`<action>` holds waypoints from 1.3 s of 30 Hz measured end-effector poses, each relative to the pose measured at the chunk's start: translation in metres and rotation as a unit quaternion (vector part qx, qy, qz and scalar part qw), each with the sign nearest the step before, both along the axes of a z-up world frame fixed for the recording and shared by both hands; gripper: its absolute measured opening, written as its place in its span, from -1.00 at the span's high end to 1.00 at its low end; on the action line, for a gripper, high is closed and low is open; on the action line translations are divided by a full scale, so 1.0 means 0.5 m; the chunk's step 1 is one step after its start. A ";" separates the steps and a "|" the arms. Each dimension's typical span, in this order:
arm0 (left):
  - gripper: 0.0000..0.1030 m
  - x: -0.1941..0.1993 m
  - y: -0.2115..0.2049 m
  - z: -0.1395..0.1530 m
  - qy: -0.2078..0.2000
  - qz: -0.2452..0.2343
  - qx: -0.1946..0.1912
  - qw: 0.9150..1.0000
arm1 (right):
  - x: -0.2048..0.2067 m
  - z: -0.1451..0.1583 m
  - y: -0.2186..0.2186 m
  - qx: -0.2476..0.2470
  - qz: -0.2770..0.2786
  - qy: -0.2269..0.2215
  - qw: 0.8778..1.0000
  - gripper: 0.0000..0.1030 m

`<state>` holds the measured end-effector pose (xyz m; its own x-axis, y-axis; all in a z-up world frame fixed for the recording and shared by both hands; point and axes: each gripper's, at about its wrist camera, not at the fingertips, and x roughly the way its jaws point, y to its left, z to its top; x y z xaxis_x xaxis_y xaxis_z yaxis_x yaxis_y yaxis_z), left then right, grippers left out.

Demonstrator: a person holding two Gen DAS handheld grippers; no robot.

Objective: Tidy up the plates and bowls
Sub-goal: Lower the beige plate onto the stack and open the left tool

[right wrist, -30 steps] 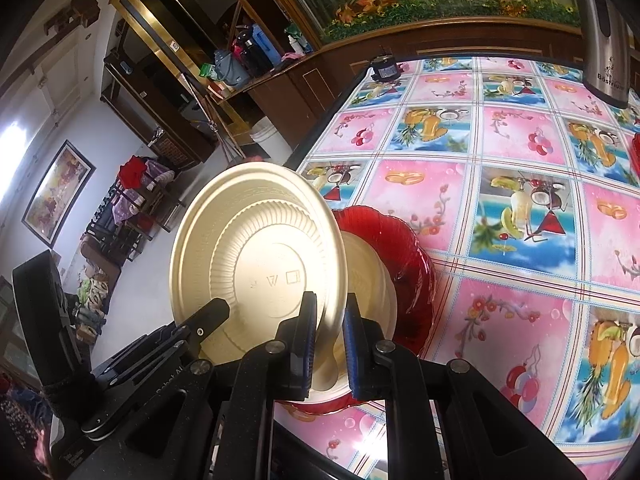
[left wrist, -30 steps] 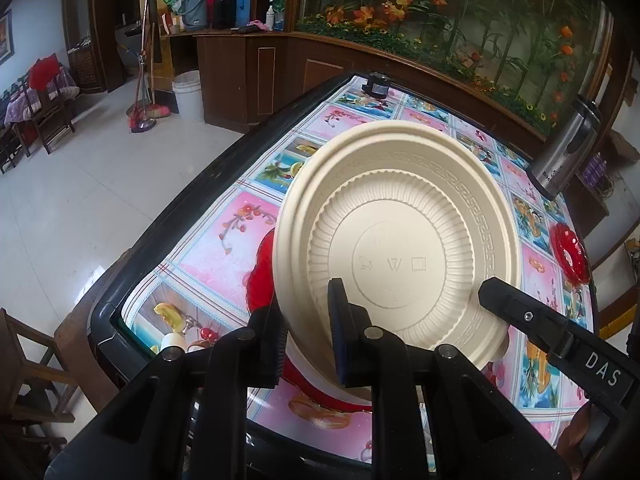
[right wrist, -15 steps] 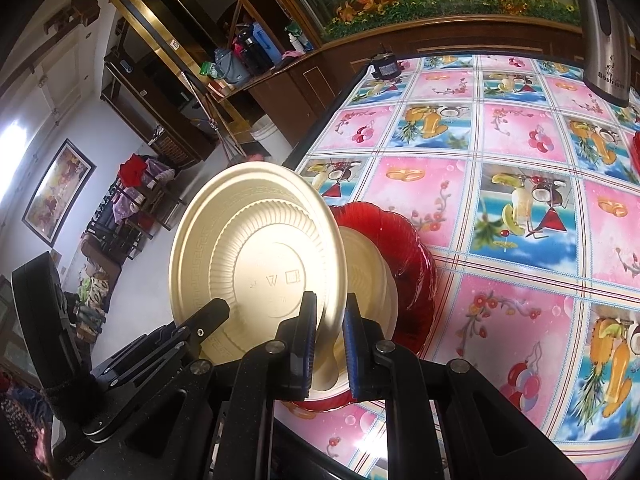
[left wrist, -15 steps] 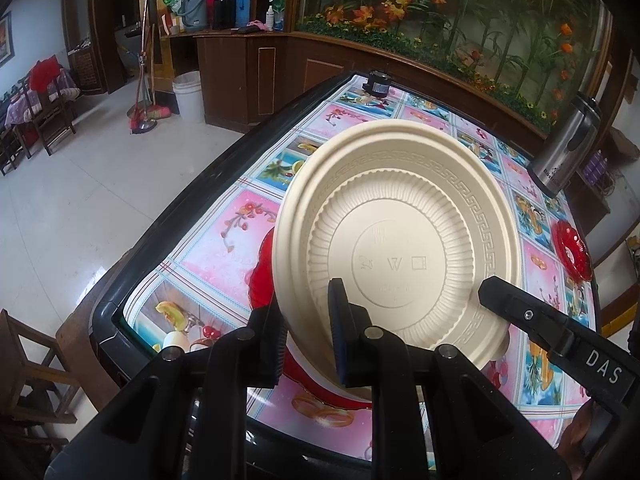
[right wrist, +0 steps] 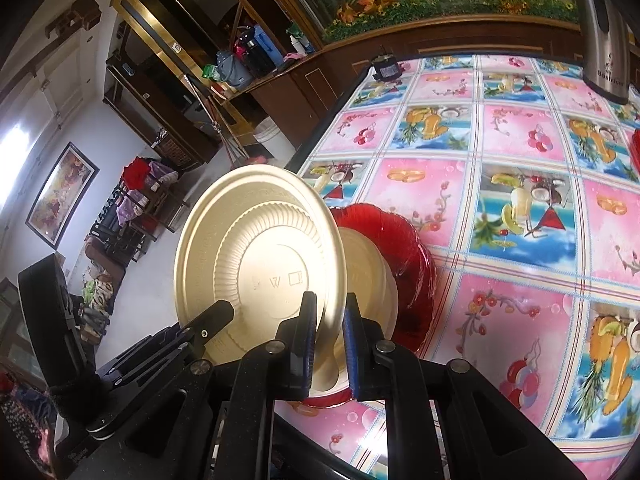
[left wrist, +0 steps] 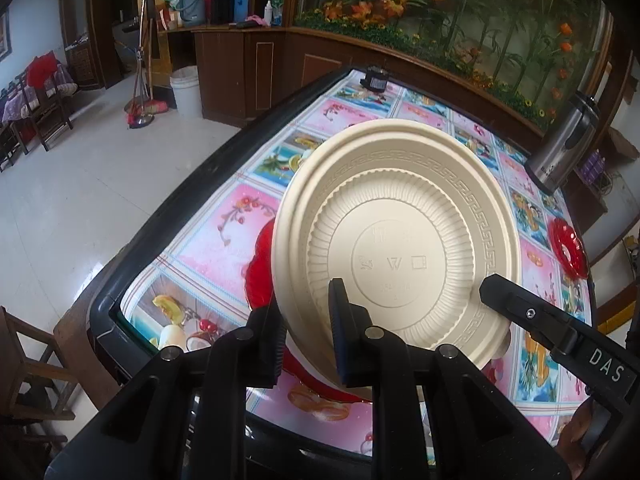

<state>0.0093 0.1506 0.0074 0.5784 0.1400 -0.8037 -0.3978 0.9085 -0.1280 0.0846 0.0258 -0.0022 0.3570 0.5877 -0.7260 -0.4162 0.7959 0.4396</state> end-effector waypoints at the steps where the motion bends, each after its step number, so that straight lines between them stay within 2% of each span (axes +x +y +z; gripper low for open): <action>1: 0.66 0.000 0.000 -0.003 0.003 -0.001 -0.001 1.000 | 0.001 -0.004 -0.001 0.000 0.000 0.002 1.000 0.76; 19: 0.64 -0.003 0.009 -0.018 0.021 0.006 -0.017 1.000 | 0.008 -0.026 -0.004 0.001 -0.006 0.015 1.000 0.76; 23: 0.36 -0.001 0.006 -0.019 0.022 0.002 -0.022 1.000 | 0.007 -0.026 -0.002 0.001 -0.005 0.015 1.000 0.74; 26: 0.33 -0.001 0.003 -0.016 0.019 0.002 -0.016 1.000 | 0.007 -0.027 0.001 0.000 -0.006 0.014 1.000 0.73; 28: 0.23 0.000 0.002 -0.015 0.018 0.001 -0.018 1.000 | 0.007 -0.027 0.001 0.000 -0.006 0.014 1.000 0.73; 30: -0.22 0.000 0.002 -0.013 0.015 0.001 -0.014 1.000 | 0.007 -0.026 0.002 0.001 -0.007 0.015 1.000 0.73; 32: -0.36 -0.003 0.002 -0.007 0.005 0.005 -0.011 1.000 | 0.006 -0.024 0.002 0.001 -0.009 0.012 1.000 0.67; 38: -0.40 -0.019 0.007 0.010 -0.014 0.022 0.012 1.000 | 0.005 -0.016 -0.001 0.010 -0.009 0.010 1.000 0.65; 39: -0.41 -0.020 0.009 0.012 -0.014 0.024 0.014 0.999 | 0.004 -0.014 -0.002 0.011 -0.009 0.008 1.000 0.60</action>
